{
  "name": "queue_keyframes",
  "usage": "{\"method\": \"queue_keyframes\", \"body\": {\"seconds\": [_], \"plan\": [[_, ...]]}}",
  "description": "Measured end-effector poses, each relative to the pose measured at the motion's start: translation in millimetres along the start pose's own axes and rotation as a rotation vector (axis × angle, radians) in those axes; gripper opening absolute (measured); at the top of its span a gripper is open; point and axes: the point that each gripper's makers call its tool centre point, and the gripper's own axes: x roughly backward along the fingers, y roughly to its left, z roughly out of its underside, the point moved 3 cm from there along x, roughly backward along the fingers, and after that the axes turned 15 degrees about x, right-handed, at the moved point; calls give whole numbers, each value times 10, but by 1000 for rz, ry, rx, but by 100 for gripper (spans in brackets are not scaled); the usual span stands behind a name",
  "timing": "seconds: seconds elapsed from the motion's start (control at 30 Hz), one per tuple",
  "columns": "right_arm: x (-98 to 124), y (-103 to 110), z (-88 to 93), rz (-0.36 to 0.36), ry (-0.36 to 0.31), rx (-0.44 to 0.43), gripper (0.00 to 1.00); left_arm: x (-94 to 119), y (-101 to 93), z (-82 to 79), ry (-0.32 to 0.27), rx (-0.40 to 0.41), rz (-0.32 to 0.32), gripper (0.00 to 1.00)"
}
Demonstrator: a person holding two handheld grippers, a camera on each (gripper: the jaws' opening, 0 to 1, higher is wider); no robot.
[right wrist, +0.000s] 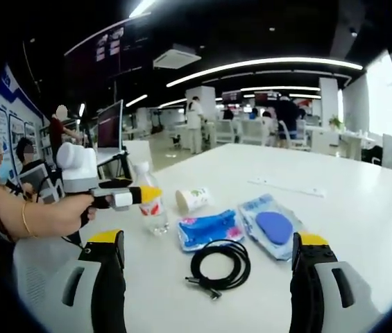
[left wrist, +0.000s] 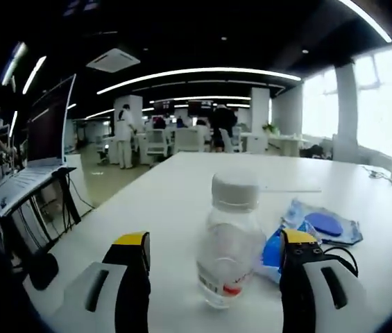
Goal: Arrange the tabletop items into an orderly group along one side of the table until the central work area is clear of visible clutter.
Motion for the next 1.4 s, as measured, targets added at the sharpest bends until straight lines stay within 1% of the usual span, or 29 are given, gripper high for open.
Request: {"method": "queue_keyframes", "body": {"seconds": [0.2, 0.33, 0.47, 0.53, 0.6, 0.67, 0.73, 0.77, 0.8, 0.93, 1.13, 1.17, 1.2, 1.23, 1.27, 1.3, 1.33, 1.37, 1.4], "plan": [[-7, -43, 54, 4, 13, -1, 99, -91, 6, 61, 13, -1, -20, 72], [-12, -59, 92, 5, 23, -6, 99, -127, -7, 111, 20, 3, -29, 69], [-11, -91, 112, 7, 18, -34, 99, -140, -38, 122, 21, -22, -25, 64], [-6, -115, 103, 16, 10, -45, 98, -148, -34, 117, 21, -39, -28, 59], [-4, -135, 96, 22, 5, -52, 98, -164, -32, 121, 24, -33, -21, 55], [-3, -146, 95, 24, 4, -54, 98, -166, -40, 123, 28, -35, -9, 53], [-2, -154, 95, 28, 3, -53, 98, -157, -77, 119, 32, -44, 0, 44], [-1, -157, 99, 29, 5, -54, 98, -159, -78, 123, 43, -55, -1, 44], [-2, -161, 101, 30, 5, -54, 98, -161, -80, 120, 39, -49, 4, 44], [-6, -158, 109, 29, 8, -56, 98, -162, -62, 109, 58, -50, 29, 43], [-18, -143, 110, 27, 7, -62, 97, -160, -50, 111, 94, -71, 87, 43], [-21, -139, 114, 29, 10, -63, 97, -166, -50, 111, 105, -69, 100, 43], [-25, -132, 119, 28, 13, -63, 96, -170, -63, 115, 111, -88, 124, 43], [-28, -122, 126, 25, 17, -64, 96, -168, -43, 112, 112, -82, 121, 43], [-32, -109, 132, 23, 19, -65, 96, -169, -51, 112, 116, -87, 154, 43], [-33, -101, 133, 22, 19, -66, 96, -173, -53, 111, 120, -99, 179, 43], [-32, -89, 132, 20, 18, -67, 96, -173, -39, 106, 125, -91, 193, 43], [-33, -82, 132, 18, 18, -68, 95, -177, -45, 108, 132, -99, 221, 43], [-34, -79, 136, 17, 19, -69, 95, -178, -23, 99, 134, -103, 224, 43]]}}
